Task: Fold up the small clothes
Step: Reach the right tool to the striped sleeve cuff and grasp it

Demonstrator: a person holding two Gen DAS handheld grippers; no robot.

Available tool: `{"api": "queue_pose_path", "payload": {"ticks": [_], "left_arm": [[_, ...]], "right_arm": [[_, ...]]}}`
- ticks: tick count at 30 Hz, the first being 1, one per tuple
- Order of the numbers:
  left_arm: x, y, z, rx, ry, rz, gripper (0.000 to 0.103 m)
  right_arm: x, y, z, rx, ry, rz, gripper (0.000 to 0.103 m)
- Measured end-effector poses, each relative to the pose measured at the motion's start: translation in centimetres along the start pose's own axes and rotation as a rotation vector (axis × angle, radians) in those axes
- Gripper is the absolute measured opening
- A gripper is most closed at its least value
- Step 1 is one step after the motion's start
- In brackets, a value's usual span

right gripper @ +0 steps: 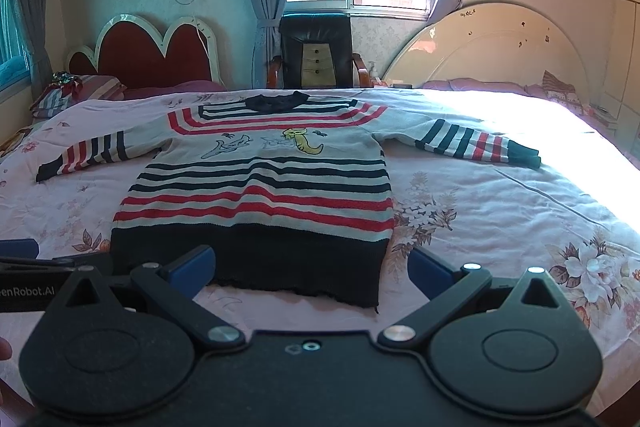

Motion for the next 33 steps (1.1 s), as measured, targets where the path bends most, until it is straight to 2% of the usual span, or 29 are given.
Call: {"api": "queue_pose_path", "payload": {"ticks": [2, 5, 9, 13, 17, 19, 21, 22, 23, 27, 28, 33], "left_arm": [[0.3, -0.3, 0.0, 0.000, 0.010, 0.002, 0.103], [1.3, -1.3, -0.1, -0.049, 0.066, 0.015, 0.103], [2.4, -5.1, 0.5, -0.081, 0.070, -0.027, 0.103], [3.9, -9.2, 0.9, -0.059, 0.059, -0.010, 0.103], [6.0, -13.2, 0.6, -0.020, 0.077, -0.019, 0.103], [7.3, -15.2, 0.2, 0.042, 0.097, -0.016, 0.103], [8.3, -17.0, 0.0, 0.065, 0.110, -0.018, 0.103], [8.8, -18.0, 0.0, 0.078, 0.111, -0.025, 0.103], [9.3, -19.0, 0.1, 0.084, 0.103, -0.032, 0.103], [10.7, -21.5, 0.2, 0.137, 0.105, -0.007, 0.103], [10.9, -22.0, 0.2, 0.145, 0.115, -0.002, 0.103], [11.4, -23.7, 0.0, 0.182, 0.143, -0.017, 0.103]], "right_arm": [[0.1, -0.3, 0.3, -0.004, 0.002, -0.001, 0.102], [0.6, -1.0, 1.7, -0.009, -0.036, 0.000, 0.102], [1.7, -3.0, 4.7, -0.062, -0.077, 0.029, 0.102], [2.8, -6.5, 9.7, -0.103, -0.203, 0.046, 0.102], [4.1, -10.3, 14.7, -0.162, -0.265, 0.092, 0.100], [5.0, -12.8, 17.7, -0.169, -0.307, 0.120, 0.097], [5.9, -15.7, 20.6, -0.169, -0.354, 0.129, 0.065], [6.2, -17.4, 22.1, -0.173, -0.387, 0.113, 0.039], [6.4, -19.3, 23.8, -0.178, -0.432, 0.092, 0.038], [5.9, -25.0, 29.8, -0.205, -0.595, 0.070, 0.045], [5.5, -26.1, 31.1, -0.210, -0.639, 0.068, 0.050], [3.0, -30.3, 35.7, -0.206, -0.806, 0.042, 0.049]]}}
Point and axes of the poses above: each gripper's, at about its wrist camera, not at the fingertips, and y roughly against the way its jaws point, z to its right, x to its top, the point moved 3 cm from there along -y, roughly the way its jaws point, and after that the axes turned 4 degrees about z, right-handed, at the moved point
